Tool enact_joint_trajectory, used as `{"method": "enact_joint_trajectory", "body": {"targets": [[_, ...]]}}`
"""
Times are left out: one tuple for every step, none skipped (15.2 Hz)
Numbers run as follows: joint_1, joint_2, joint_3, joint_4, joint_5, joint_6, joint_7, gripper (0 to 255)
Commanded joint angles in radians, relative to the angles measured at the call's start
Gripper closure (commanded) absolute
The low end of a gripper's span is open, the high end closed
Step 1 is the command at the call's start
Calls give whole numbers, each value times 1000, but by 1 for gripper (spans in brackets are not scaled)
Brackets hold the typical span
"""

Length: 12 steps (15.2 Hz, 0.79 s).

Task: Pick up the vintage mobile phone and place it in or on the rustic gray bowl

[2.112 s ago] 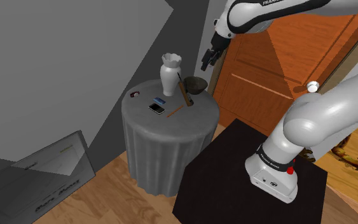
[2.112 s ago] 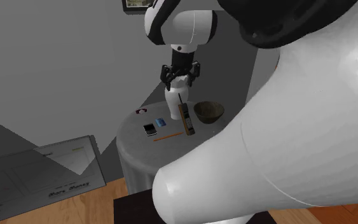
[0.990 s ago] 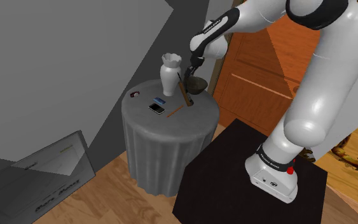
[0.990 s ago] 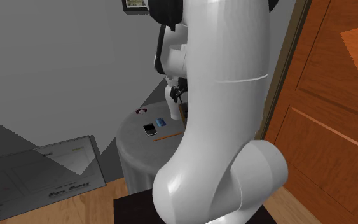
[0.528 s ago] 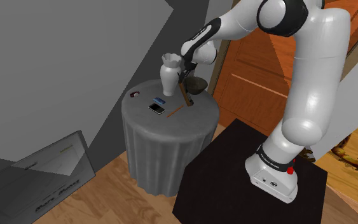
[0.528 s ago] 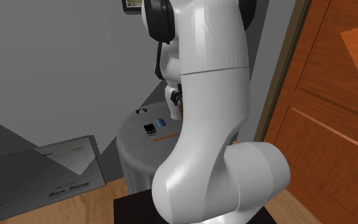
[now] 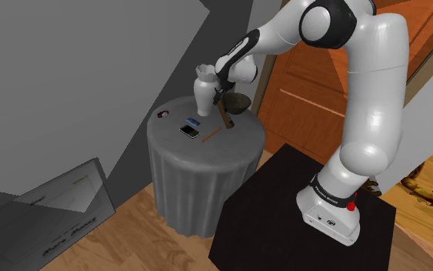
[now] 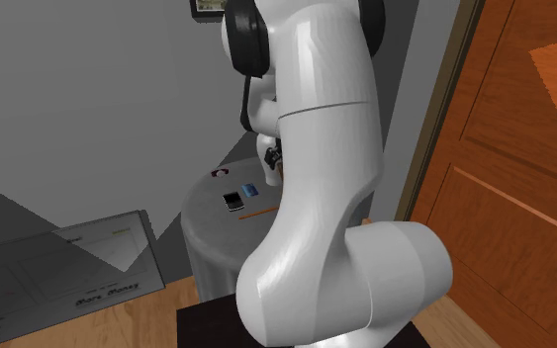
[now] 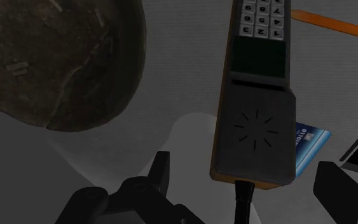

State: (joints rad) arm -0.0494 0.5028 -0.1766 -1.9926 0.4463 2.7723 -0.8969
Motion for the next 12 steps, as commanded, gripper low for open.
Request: {"method": "enact_joint_trajectory", "body": {"targets": [[-1,2,1,2,1,1,-1,0],[-1,2,1,2,1,1,-1,0],[-1,2,1,2,1,1,-1,0],[-1,2,1,2,1,1,-1,0],[-1,2,1,2,1,1,-1,0],[-1,2,1,2,1,1,-1,255],[-1,2,1,2,1,1,-1,255],[-1,2,1,2,1,1,-1,255],[-1,2,1,2,1,1,-1,255],[-1,2,1,2,1,1,-1,255],[-1,3,1,2,1,1,-1,255],[-1,2,1,1,1,2,-1,255]]}}
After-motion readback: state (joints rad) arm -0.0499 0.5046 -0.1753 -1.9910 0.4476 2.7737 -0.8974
